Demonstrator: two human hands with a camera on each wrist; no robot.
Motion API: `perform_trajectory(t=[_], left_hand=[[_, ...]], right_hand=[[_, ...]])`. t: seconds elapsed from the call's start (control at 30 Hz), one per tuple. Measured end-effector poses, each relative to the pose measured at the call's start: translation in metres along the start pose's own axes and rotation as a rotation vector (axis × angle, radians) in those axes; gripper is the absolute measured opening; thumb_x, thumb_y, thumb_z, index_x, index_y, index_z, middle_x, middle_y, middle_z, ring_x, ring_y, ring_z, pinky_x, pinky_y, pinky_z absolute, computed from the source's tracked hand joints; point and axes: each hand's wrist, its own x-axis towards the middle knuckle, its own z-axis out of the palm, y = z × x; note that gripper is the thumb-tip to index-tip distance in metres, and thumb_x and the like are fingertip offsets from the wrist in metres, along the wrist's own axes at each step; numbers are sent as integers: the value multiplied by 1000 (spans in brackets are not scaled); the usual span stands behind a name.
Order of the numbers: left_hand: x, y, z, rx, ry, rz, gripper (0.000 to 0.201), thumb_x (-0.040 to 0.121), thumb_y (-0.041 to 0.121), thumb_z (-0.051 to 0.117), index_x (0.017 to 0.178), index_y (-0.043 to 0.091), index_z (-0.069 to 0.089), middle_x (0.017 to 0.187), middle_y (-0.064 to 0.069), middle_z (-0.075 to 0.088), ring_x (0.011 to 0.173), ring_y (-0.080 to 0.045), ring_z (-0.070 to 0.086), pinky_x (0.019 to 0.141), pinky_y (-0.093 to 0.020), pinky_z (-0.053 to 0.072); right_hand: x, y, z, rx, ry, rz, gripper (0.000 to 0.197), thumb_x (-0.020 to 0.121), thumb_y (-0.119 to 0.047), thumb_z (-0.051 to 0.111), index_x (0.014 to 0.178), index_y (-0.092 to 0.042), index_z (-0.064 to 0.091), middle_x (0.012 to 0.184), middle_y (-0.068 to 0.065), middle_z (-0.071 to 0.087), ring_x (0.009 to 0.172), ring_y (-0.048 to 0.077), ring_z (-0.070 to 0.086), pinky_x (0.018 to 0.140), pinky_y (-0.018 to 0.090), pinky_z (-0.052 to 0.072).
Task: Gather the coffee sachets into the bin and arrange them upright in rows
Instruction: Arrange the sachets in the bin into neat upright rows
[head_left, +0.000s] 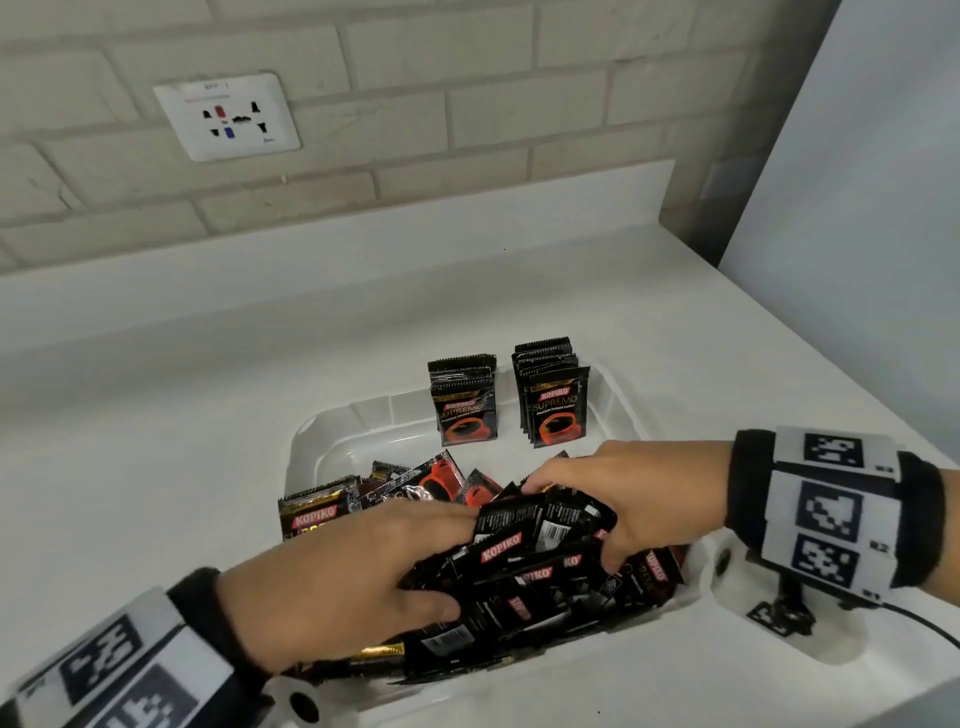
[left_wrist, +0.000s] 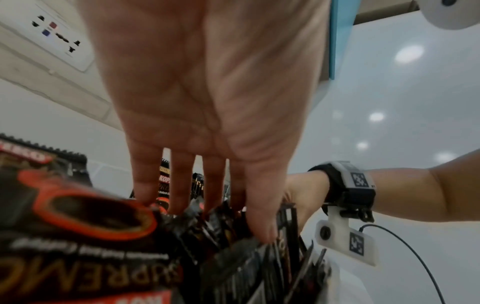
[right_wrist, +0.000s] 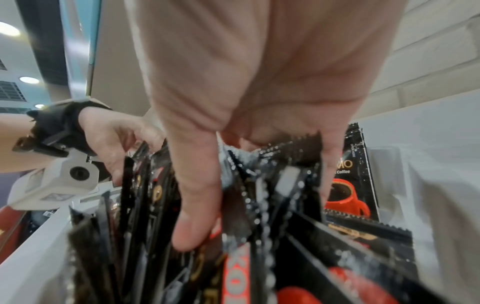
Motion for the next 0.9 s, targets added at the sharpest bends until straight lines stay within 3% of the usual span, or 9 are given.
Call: perform_trajectory(t=[0.13,0.2,0.27,0.37,0.43,0.53,0.63,0.7,0.9], left_hand=[[3,3,4,44,54,-42,44,80,60,44,108,31,59,124,24,46,113,7,44,97,-13,33],[4,6,4,58,72,-62,11,90,47,49,84,39,54,124,22,48,113,6,44,90,-4,32],[5,5,5,59,104,-36,21,92,41,50,72,43,46,124,23,48,114,7,43,85,2,26],[5,4,6,47,132,-33,16,92,41,50,77,42,52,119,27,48,115,6,42,82,6,23],[4,4,6,16,130,-37,11,92,39,52,83,39,58,102,31,49,114,6,42,84,1,27],[3,4,7,-16,146,-44,13,91,37,54,89,32,66,84,22,49,95,12,45,76,-4,34],[2,4,7,-30,143,-50,13,91,37,55,79,40,58,83,17,48,86,7,48,72,-6,35],[2,3,6,-29,136,-66,18,91,39,55,73,43,52,87,16,50,84,2,51,72,-6,35],[-1,5,6,-8,127,-58,10,91,40,54,81,43,55,88,25,49,87,11,48,76,-1,33]], right_hand=[[-5,3,-1,-17,-22,14,76,71,-27,78,133,-27,34,115,-4,60,94,9,56,81,23,49],[-7,3,0,-70,-43,26,70,69,-30,79,127,-25,39,115,-4,60,94,10,57,81,24,50],[-8,2,1,-112,-40,39,60,71,-30,77,120,-22,44,112,-4,60,89,11,55,75,23,47],[-7,1,3,-126,-24,75,53,73,-30,76,116,-20,46,110,-3,60,88,14,56,74,26,47],[-8,1,1,-83,-16,89,51,73,-28,76,114,-21,48,108,-4,62,87,13,57,74,25,48],[-10,1,-5,-25,6,96,50,73,-24,77,115,-22,50,89,-16,57,69,-2,50,60,11,40],[-13,0,-13,-20,35,124,52,72,-23,77,116,-23,49,77,-19,48,61,-6,45,51,9,35],[-16,-1,-20,-15,55,135,57,72,-23,78,120,-24,47,79,-19,49,62,-6,45,54,10,37],[-26,1,-40,-29,92,174,73,70,-23,79,132,-23,39,102,-8,55,81,8,53,66,13,41]])
